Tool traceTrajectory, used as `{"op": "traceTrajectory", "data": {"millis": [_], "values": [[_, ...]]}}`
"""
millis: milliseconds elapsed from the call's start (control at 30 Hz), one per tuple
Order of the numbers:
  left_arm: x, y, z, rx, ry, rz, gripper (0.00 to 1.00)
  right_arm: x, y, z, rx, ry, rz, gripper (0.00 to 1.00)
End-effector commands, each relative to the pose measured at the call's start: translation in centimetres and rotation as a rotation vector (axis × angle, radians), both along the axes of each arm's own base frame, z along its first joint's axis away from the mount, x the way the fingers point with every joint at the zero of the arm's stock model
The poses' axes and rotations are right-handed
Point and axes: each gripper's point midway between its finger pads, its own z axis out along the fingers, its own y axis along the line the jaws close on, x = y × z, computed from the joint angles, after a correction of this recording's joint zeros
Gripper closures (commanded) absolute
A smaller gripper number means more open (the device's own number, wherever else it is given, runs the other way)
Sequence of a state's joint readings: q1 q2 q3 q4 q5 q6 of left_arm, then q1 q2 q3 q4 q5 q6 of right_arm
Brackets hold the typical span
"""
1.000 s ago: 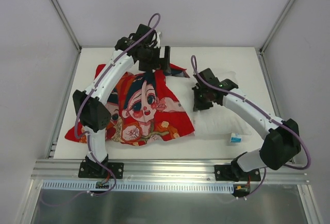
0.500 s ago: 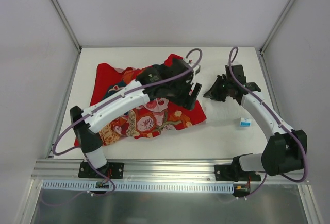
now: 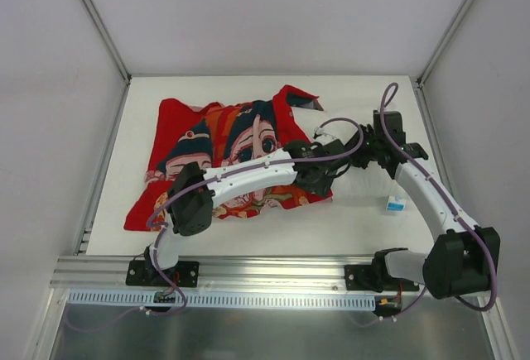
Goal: Remove the pillowcase from the pillow
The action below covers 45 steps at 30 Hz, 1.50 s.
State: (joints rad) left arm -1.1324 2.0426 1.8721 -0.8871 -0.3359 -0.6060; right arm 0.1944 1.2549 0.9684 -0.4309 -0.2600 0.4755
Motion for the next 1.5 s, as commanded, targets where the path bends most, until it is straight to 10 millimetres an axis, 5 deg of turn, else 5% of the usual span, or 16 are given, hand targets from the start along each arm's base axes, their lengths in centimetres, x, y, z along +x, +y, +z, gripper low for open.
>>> {"op": "traceTrajectory", "data": {"millis": [0, 100, 167, 300, 367, 400, 433, 467, 633, 767, 933, 1167, 1233, 1333, 1367, 1467], "values": [[3.3, -0.4, 1.2, 0.014, -0.135, 0.078, 0.29, 0.5, -1.2, 1.8, 0.045, -0.059, -0.079, 0.99], [4.5, 0.2, 0.3, 0.053, -0.137, 0.072, 0.66, 0.2, -2.6, 1.9, 0.052, -0.072, -0.114, 0.99], [4.9, 2.3, -0.6, 0.074, -0.092, 0.096, 0.99, 0.0, -3.8, 2.2, 0.059, -0.086, -0.139, 0.99], [5.6, 8.9, -0.8, 0.159, -0.105, 0.191, 1.00, -0.7, -6.5, 2.1, 0.085, -0.099, -0.200, 0.99], [5.5, 13.9, 0.8, 0.145, -0.114, 0.287, 1.00, -1.1, -8.7, 2.2, 0.108, -0.101, -0.259, 0.99], [5.5, 15.6, -0.5, 0.186, -0.088, 0.310, 1.00, -1.3, -9.0, 2.4, 0.119, -0.104, -0.268, 0.99], [5.5, 17.5, 1.1, 0.151, -0.105, 0.351, 1.00, -1.5, -9.3, 2.6, 0.125, -0.106, -0.274, 0.99], [5.5, 20.7, 0.3, 0.181, -0.083, 0.414, 1.00, -1.8, -9.5, 3.1, 0.134, -0.113, -0.276, 0.99], [6.2, 30.0, 4.0, 0.052, -0.107, 0.663, 1.00, -2.4, -10.5, 7.8, 0.114, -0.216, -0.299, 0.99], [6.9, 33.3, 6.4, -0.014, -0.149, 0.753, 1.00, -2.8, -10.0, 10.7, 0.124, -0.274, -0.270, 0.99], [8.2, 34.0, 8.0, -0.087, -0.161, 0.793, 1.00, -3.6, -9.8, 13.0, 0.106, -0.329, -0.250, 0.99], [8.1, 35.9, 15.4, -0.249, -0.410, 0.912, 1.00, -4.3, -10.3, 15.9, 0.132, -0.398, -0.257, 0.99], [8.5, 35.1, 15.4, -0.308, -0.414, 0.890, 1.00, -4.0, -10.5, 15.8, 0.124, -0.406, -0.259, 0.99], [7.9, 33.3, 11.6, -0.316, -0.290, 0.834, 0.99, -3.6, -9.4, 15.2, 0.162, -0.409, -0.198, 0.99], [7.7, 33.0, 10.7, -0.314, -0.263, 0.829, 0.92, -3.8, -8.9, 14.6, 0.149, -0.396, -0.162, 0.99], [6.7, 32.9, 8.4, -0.295, -0.208, 0.826, 0.30, -4.9, -6.3, 12.5, 0.092, -0.322, 0.009, 0.95]]}}
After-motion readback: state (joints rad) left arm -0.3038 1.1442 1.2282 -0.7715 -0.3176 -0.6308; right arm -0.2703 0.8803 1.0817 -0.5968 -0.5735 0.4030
